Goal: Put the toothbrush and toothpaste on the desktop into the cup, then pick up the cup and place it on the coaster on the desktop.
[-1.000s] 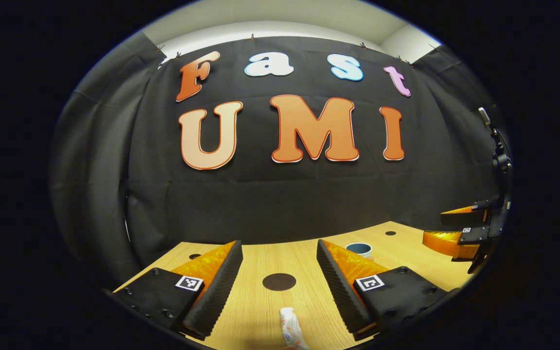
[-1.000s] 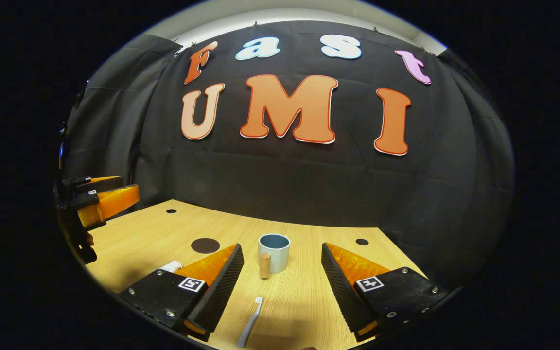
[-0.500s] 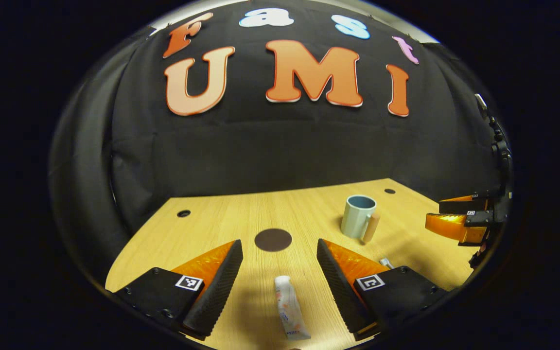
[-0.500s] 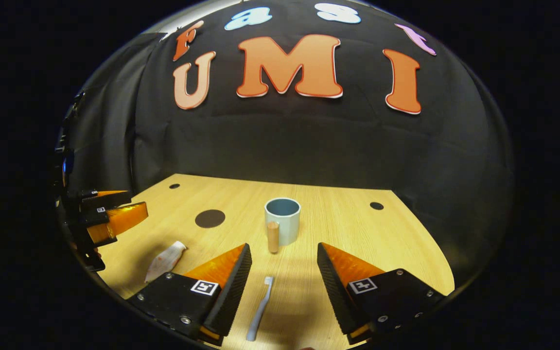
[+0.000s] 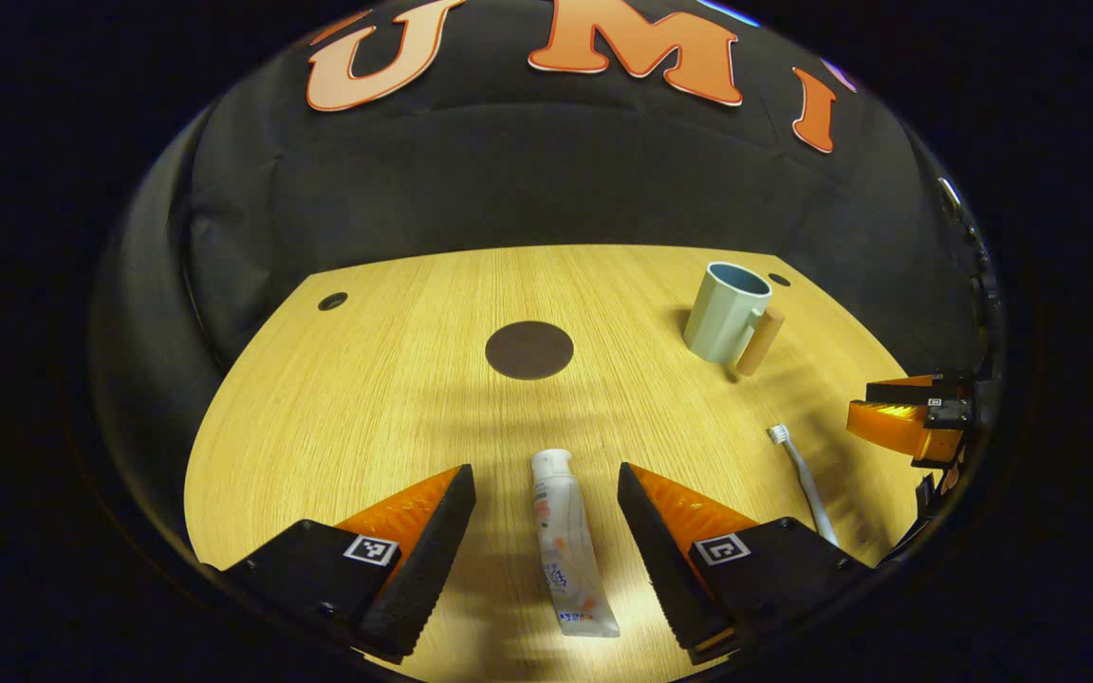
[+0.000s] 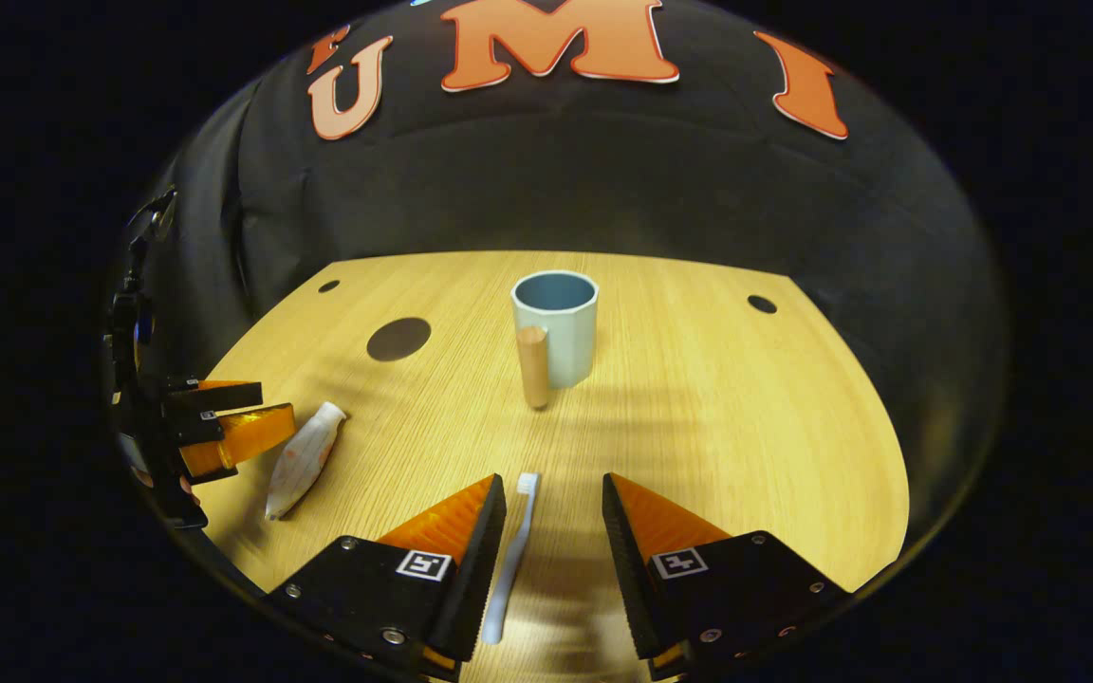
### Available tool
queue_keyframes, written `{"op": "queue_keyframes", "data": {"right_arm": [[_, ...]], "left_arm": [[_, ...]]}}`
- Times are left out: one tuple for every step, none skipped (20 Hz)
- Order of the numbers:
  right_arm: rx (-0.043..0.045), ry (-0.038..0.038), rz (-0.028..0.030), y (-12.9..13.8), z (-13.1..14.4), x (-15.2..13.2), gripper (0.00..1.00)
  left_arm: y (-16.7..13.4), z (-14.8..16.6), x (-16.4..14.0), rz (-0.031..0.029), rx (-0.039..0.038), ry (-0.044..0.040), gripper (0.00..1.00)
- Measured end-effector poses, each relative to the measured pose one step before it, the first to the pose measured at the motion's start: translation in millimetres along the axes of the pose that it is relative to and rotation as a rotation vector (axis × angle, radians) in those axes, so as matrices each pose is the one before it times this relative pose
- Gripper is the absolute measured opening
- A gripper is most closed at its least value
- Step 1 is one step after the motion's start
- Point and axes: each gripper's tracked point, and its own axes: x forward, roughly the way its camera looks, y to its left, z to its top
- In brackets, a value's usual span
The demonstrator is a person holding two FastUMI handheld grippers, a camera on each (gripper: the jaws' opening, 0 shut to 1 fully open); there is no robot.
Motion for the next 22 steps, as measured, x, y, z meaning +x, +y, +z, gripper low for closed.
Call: {"op": "queue_keyframes", "data": {"right_arm": [[0.00154,0.02445,0.00272,-0.48,-2.83,2.22,0.56],[-0.00017,0.02395,0.00025,0.83,-4.44,1.72,0.55],[-0.00011,0.02117,0.00676,1.74,-2.47,0.55,0.58],[0.00376,0.01787,0.00798,1.69,-2.75,-0.43,0.57],[0.00396,0.02213,0.00340,0.31,-1.97,0.20,0.54],[0.00238,0.02103,0.00239,0.68,-3.52,1.01,0.52],[-0.00220,0.02278,0.00476,0.50,-2.64,0.74,0.51],[0.00244,0.02710,0.00686,0.37,-4.48,-0.59,0.49],[0.00146,0.02167,0.00942,2.36,-3.34,1.75,0.47],[-0.00078,0.02134,0.00130,2.07,-3.65,2.50,0.45],[-0.00611,0.02319,0.00256,2.17,-3.75,2.76,0.43],[-0.00498,0.02692,0.00101,1.48,-4.94,3.38,0.42],[-0.00460,0.02213,0.00524,2.76,-3.45,2.41,0.41],[-0.00496,0.01681,-0.00295,-0.01,-3.13,1.34,0.39],[-0.00506,0.01612,0.00095,2.33,-1.23,1.82,0.37],[-0.00499,0.01329,0.00308,2.88,-2.53,2.90,0.36],[-0.00633,0.01194,-0.00122,1.15,-0.13,2.47,0.32],[-0.00267,0.01069,-0.00193,0.86,-2.35,3.44,0.31],[-0.00158,0.01069,-0.00660,-0.82,-1.16,1.23,0.28],[0.00108,0.00913,-0.00596,-0.68,-1.49,3.10,0.26],[0.00589,0.01110,-0.00318,-0.35,-1.02,1.68,0.22],[0.01555,0.00683,0.00242,0.34,-0.49,1.76,0.19]], "left_arm": [[0.42,0.67,-0.04,0.00335,0.00693,0.02390,0.98],[-0.33,-3.26,3.06,0.00201,0.00807,0.01911,0.98],[-0.88,2.01,-0.59,-0.00315,0.00294,0.02195,0.97],[-0.67,4.10,-3.05,0.00074,0.00638,0.02108,0.92],[-1.62,2.39,-1.09,-0.00458,0.00084,0.02640,0.89],[0.10,0.59,0.40,-0.00233,-0.00234,0.02535,0.89],[0.57,-3.06,2.47,-0.00490,-0.00125,0.02764,0.92],[1.98,-3.28,1.91,0.00100,-0.00457,0.02050,0.89],[-1.06,-0.18,0.55,-0.00747,-0.00236,0.02365,0.86],[-1.67,-1.77,0.50,-0.00520,-0.00130,0.02128,0.84],[-1.72,0.45,1.14,-0.01098,-0.00170,0.02283,0.85],[2.18,2.42,-0.39,-0.00692,-0.00228,0.01809,0.84],[1.58,1.46,0.04,-0.00172,-0.00265,0.01534,0.84],[-2.24,-0.71,7.56,-0.00629,-0.00292,0.01076,0.85],[-1.43,-2.12,5.73,0.00345,-0.00636,0.01960,0.84],[-2.78,-0.97,2.82,0.01140,0.00240,0.01126,0.74],[-3.93,3.91,2.31,-0.00093,0.00174,-0.00266,0.69],[-5.66,-4.18,3.70,0.00116,-0.00087,0.00684,0.70],[-2.11,1.21,3.16,0.01306,-0.00046,0.01116,0.69],[0.37,-5.43,0.22,0.01160,-0.00254,0.01069,0.53],[-1.15,0.64,2.75,0.00467,-0.00235,0.00205,0.49],[1.25,-0.54,-4.10,0.00223,-0.00065,0.00600,0.46]]}}
